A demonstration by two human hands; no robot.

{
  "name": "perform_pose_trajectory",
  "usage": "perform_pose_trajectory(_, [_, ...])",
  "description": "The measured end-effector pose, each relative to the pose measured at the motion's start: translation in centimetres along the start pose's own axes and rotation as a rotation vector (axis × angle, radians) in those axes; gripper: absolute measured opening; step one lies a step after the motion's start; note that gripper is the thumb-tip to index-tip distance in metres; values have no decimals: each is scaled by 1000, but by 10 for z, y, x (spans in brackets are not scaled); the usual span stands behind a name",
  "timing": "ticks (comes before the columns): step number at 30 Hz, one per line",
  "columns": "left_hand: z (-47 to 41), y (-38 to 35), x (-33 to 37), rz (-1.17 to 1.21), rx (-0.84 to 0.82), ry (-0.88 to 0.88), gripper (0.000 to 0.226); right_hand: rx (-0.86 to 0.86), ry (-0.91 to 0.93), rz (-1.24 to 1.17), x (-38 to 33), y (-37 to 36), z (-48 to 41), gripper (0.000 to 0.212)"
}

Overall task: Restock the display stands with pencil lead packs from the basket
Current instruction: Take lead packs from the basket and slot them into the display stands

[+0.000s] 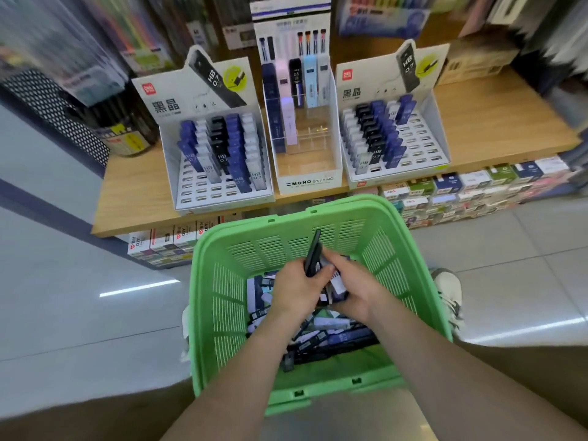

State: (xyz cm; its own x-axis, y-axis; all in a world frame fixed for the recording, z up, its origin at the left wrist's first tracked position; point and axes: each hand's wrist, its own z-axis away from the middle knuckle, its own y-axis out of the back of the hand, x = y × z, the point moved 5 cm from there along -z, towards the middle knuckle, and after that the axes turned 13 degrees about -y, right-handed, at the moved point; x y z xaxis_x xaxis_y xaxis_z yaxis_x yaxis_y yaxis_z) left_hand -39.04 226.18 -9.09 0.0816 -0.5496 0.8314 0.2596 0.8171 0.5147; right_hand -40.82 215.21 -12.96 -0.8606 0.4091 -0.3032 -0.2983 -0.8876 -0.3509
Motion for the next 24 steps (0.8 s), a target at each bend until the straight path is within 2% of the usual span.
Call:
perform_pose_trajectory(3, [0,11,18,-309,-32,-129,29,-84,-23,-23,3,-7,10,26])
perform_pose_trajectory(6, [0,21,27,-384,-27,-154,27,-123,20,-87,-5,-14,22,30])
perform_pose_trajectory(12, [3,36,39,-303,-3,-167,22,-143,86,-91,-15,-21,47,49])
perform_pose_trajectory(17, [7,48,56,-31,-64,-130,14,-229,156,-45,-18,-30,62,45])
perform_pose_trajectory(19, [11,53,65,-115,-106,-174,18,-231,191,-9,-21,-36,67,46])
perform_pose_trajectory(22, [18,51,82,-402,-252,-238,27,-187,213,10,-26,-43,74,56])
perform_pose_trajectory(24, [22,52,93,-494,-342,-267,31,-157,213,0,-28,-45,79,62])
